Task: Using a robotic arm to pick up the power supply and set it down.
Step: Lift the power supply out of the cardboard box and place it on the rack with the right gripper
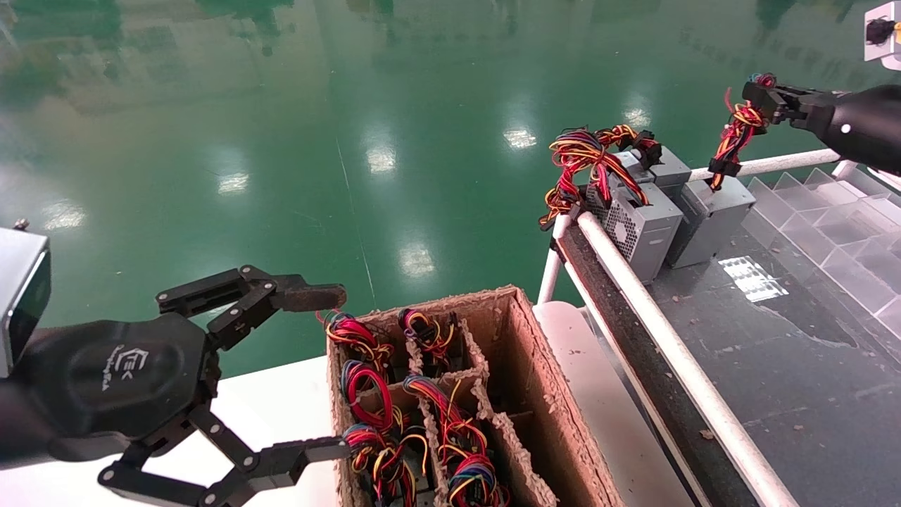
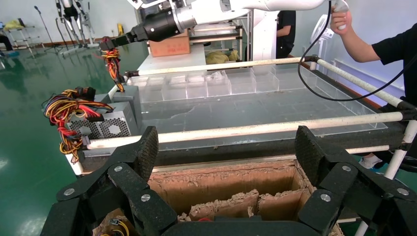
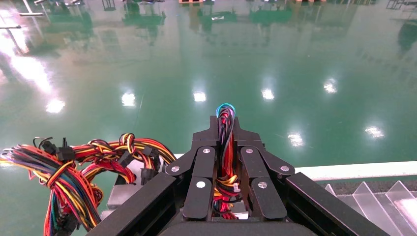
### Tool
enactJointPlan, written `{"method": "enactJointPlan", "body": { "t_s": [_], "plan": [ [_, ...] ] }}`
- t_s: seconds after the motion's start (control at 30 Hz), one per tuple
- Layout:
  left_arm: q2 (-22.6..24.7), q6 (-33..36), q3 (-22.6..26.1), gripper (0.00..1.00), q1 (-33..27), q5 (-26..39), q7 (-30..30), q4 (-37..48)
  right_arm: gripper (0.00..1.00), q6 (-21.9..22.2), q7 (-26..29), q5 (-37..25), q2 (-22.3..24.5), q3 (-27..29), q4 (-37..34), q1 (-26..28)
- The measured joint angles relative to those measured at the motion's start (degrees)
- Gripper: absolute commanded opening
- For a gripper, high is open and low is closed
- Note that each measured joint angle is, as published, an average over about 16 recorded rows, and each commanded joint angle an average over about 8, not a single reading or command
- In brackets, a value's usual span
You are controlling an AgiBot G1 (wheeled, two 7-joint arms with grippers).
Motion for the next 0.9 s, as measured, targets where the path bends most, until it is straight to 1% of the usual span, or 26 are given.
{"method": "enactJointPlan", "body": {
  "t_s": [0.57,0.9],
  "plan": [
    [-0.01,-0.01,0.02,1.0,0.0,-0.01,0.01,0.0,0.0,5.58,-0.29,-1.31,-2.92,-0.92,0.26,0.78],
    [-0.01,-0.01,0.03,1.0,-0.01,-0.02,0.01,0.0,0.0,7.15,-0.35,-1.7,-4.04,-1.19,0.38,1.27]
  ]
}}
